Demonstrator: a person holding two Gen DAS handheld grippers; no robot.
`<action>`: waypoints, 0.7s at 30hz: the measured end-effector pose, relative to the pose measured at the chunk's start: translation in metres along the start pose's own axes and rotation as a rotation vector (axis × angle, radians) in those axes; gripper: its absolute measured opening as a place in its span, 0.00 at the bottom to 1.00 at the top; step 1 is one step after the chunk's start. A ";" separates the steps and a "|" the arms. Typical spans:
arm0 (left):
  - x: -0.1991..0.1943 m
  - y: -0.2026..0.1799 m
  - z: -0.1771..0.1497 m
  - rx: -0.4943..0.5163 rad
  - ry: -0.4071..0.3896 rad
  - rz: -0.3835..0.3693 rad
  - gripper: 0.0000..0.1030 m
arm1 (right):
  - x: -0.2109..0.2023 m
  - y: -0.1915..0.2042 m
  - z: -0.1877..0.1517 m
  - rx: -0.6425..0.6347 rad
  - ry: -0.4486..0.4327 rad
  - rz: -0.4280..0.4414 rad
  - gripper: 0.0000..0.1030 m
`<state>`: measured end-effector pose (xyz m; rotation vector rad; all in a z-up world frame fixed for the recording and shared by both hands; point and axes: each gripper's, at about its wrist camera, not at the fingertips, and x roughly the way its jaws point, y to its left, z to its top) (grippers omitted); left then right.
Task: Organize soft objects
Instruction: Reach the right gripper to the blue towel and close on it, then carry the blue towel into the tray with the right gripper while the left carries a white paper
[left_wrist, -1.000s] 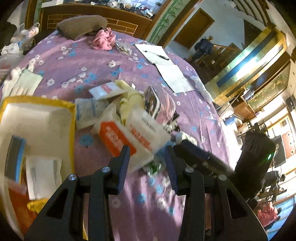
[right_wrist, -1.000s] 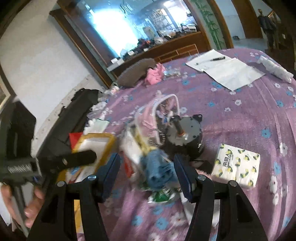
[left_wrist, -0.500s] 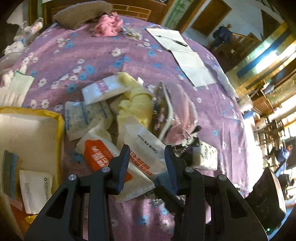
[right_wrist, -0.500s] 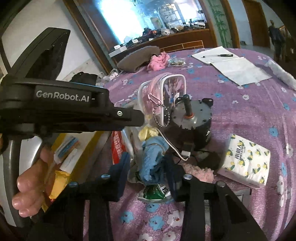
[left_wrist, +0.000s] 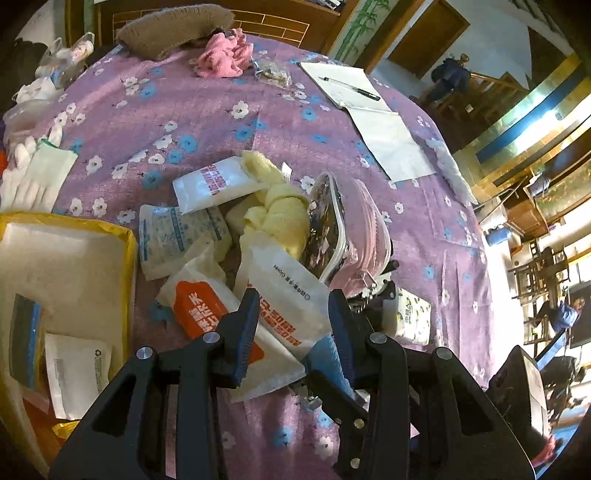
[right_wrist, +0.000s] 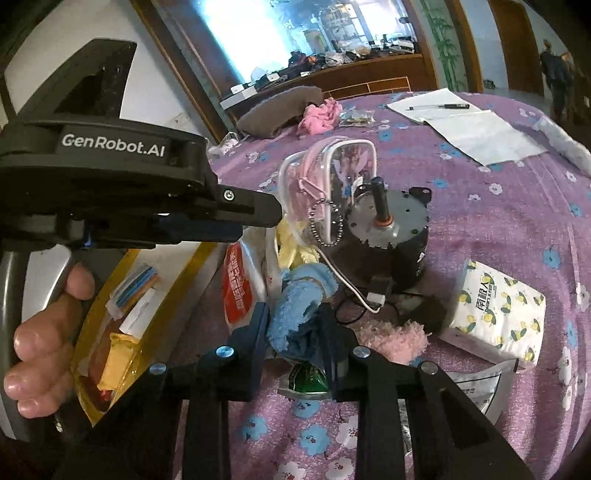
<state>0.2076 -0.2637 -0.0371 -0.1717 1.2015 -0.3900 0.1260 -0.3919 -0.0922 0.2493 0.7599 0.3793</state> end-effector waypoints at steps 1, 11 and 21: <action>-0.002 -0.001 -0.001 0.007 0.000 -0.006 0.37 | -0.001 0.002 0.000 -0.006 -0.002 0.004 0.25; 0.006 -0.022 -0.002 0.096 0.018 0.075 0.37 | -0.001 0.006 -0.001 -0.017 -0.005 0.028 0.25; 0.002 0.022 -0.009 0.005 -0.047 0.015 0.30 | -0.001 -0.009 0.001 0.044 -0.011 0.030 0.26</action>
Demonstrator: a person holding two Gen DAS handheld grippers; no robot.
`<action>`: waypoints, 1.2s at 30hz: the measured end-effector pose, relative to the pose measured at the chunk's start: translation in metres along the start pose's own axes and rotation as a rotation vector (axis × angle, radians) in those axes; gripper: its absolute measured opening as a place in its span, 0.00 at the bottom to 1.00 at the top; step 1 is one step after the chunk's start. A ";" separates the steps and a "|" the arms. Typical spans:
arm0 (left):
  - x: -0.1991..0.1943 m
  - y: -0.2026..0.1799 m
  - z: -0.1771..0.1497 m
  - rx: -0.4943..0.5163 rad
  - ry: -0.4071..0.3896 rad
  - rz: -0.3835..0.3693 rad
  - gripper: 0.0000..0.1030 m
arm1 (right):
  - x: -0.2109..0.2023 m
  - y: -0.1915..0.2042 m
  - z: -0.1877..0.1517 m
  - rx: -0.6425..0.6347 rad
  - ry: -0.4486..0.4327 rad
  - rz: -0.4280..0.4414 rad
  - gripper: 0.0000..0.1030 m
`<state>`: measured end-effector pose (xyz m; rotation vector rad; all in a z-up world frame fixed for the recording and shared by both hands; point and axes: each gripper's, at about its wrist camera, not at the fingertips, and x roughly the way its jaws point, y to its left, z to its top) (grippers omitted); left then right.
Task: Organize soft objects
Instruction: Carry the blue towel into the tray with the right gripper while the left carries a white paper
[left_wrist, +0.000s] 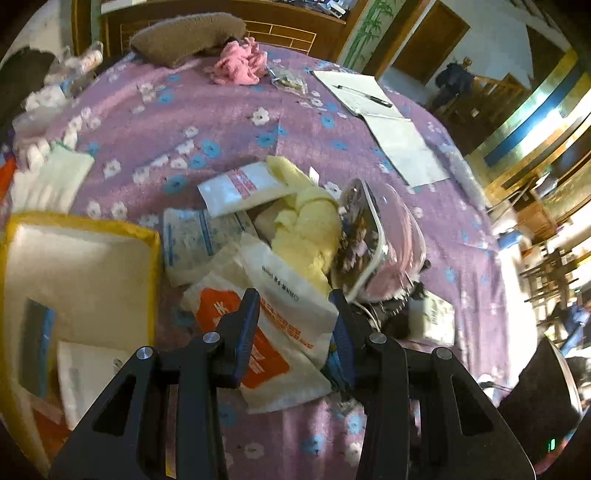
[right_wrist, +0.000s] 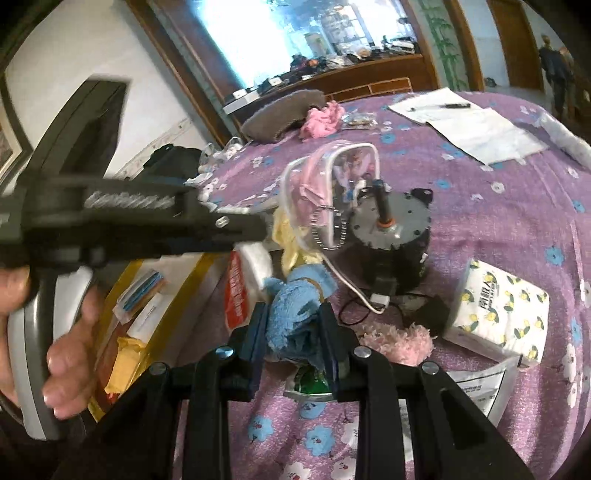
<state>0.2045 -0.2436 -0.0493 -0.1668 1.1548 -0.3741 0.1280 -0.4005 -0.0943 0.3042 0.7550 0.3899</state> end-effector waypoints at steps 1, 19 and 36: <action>-0.002 0.002 -0.004 0.001 -0.006 -0.025 0.25 | 0.002 -0.003 0.000 0.016 0.011 0.004 0.26; -0.095 0.068 -0.071 -0.128 -0.214 -0.334 0.04 | -0.016 0.006 -0.003 -0.024 -0.096 -0.020 0.10; -0.148 0.191 -0.091 -0.305 -0.334 -0.272 0.04 | -0.019 0.101 0.009 -0.077 -0.132 0.120 0.10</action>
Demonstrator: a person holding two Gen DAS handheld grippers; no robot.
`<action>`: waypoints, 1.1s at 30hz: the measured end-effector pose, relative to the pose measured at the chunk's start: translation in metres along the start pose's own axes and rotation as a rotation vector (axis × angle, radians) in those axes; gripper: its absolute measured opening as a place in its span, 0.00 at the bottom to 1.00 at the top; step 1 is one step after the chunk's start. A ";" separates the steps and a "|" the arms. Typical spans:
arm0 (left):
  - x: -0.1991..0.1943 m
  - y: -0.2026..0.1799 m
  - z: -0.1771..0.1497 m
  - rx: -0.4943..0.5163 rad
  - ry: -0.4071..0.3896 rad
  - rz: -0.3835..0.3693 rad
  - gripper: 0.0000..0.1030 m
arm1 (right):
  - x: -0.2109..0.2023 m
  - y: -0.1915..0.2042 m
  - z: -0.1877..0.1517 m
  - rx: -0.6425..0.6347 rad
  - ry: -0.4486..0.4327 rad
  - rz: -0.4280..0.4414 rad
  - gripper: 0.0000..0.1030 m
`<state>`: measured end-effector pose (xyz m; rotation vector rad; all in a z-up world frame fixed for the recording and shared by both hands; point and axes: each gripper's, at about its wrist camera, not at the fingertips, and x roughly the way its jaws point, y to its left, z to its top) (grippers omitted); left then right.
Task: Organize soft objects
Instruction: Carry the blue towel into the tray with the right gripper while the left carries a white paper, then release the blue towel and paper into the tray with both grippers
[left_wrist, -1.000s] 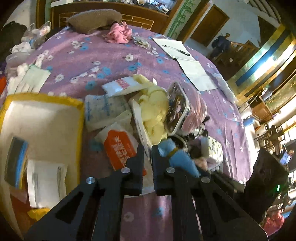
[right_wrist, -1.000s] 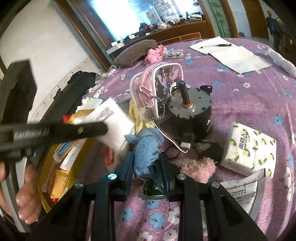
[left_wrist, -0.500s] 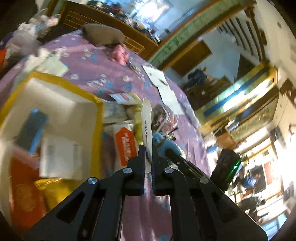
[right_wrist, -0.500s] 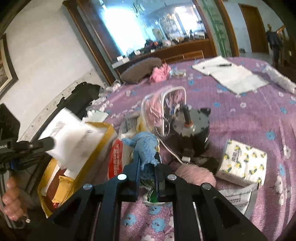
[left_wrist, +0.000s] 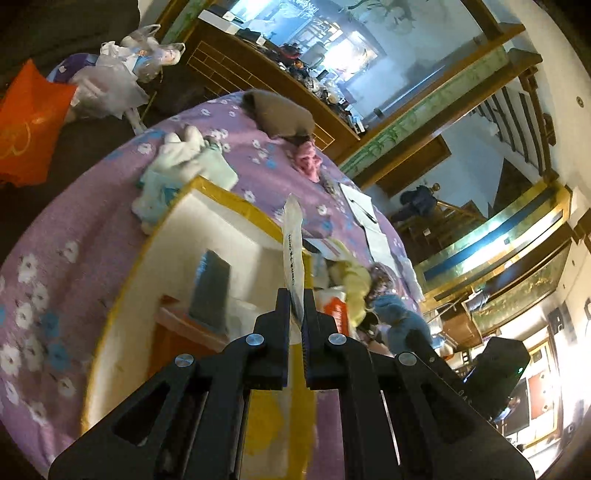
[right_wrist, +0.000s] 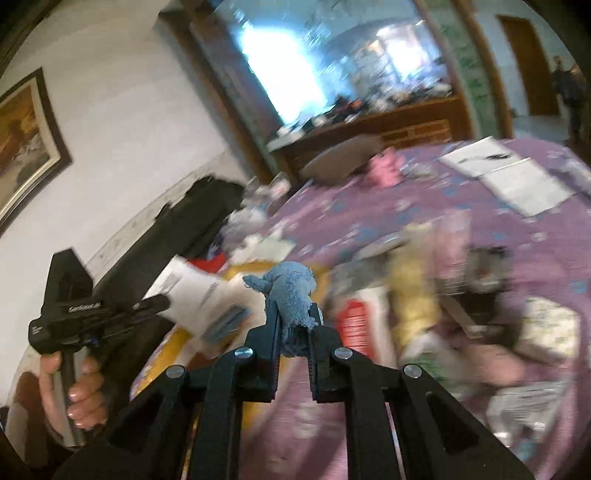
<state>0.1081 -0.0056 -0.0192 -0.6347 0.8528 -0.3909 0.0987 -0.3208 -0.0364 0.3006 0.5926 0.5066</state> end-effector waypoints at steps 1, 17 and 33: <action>0.002 0.005 0.003 0.000 -0.001 0.009 0.04 | 0.016 0.009 0.002 -0.009 0.035 -0.003 0.10; 0.066 0.048 0.048 -0.027 0.116 0.053 0.04 | 0.122 0.026 -0.014 -0.014 0.191 -0.059 0.13; 0.077 0.025 0.042 0.210 0.138 0.327 0.37 | 0.122 0.016 -0.016 0.101 0.206 0.028 0.33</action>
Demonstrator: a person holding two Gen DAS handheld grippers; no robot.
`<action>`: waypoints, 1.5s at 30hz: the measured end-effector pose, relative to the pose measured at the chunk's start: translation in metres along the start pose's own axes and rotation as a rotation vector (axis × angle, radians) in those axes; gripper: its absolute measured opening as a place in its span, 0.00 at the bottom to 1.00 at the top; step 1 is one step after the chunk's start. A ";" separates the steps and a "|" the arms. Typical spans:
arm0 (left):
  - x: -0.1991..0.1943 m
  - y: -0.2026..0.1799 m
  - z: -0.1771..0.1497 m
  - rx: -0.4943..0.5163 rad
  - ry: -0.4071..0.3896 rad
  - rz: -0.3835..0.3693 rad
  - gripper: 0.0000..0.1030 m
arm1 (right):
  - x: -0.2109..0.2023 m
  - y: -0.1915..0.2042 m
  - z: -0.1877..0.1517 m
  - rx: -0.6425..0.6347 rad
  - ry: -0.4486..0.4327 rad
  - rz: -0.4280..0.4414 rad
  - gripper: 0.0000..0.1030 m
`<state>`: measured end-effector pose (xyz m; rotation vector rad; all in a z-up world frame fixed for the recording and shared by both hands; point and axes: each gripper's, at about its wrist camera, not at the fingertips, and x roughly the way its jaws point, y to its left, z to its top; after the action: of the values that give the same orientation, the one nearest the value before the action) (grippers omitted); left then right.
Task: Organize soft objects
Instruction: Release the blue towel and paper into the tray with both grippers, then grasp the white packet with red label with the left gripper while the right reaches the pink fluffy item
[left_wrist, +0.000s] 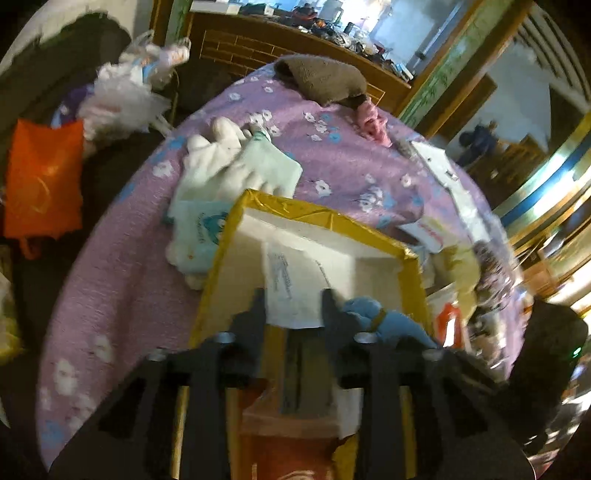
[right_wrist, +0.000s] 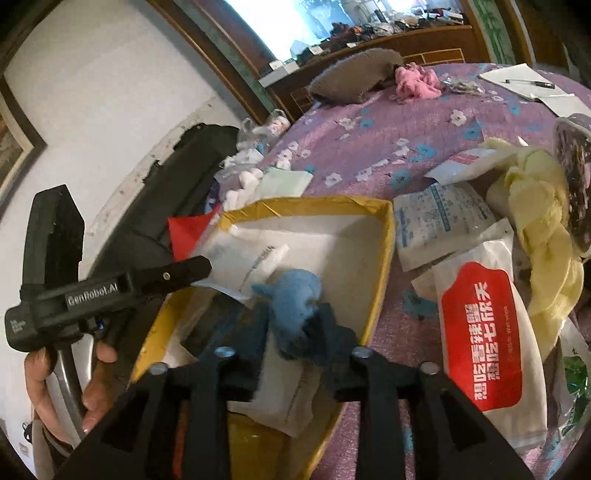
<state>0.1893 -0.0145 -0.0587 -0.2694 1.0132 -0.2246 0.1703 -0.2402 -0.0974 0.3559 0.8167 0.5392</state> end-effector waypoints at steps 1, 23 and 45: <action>-0.002 -0.001 0.000 0.011 -0.004 0.024 0.39 | -0.001 0.001 0.000 -0.002 -0.004 0.012 0.36; -0.046 -0.113 -0.090 0.092 0.061 -0.218 0.38 | -0.122 -0.028 -0.055 -0.017 -0.072 0.046 0.58; 0.001 -0.177 -0.087 0.166 0.168 -0.174 0.38 | -0.157 -0.131 -0.022 0.071 -0.094 -0.248 0.58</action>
<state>0.1050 -0.1920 -0.0459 -0.1896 1.1312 -0.4937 0.1064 -0.4351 -0.0846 0.3370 0.7769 0.2605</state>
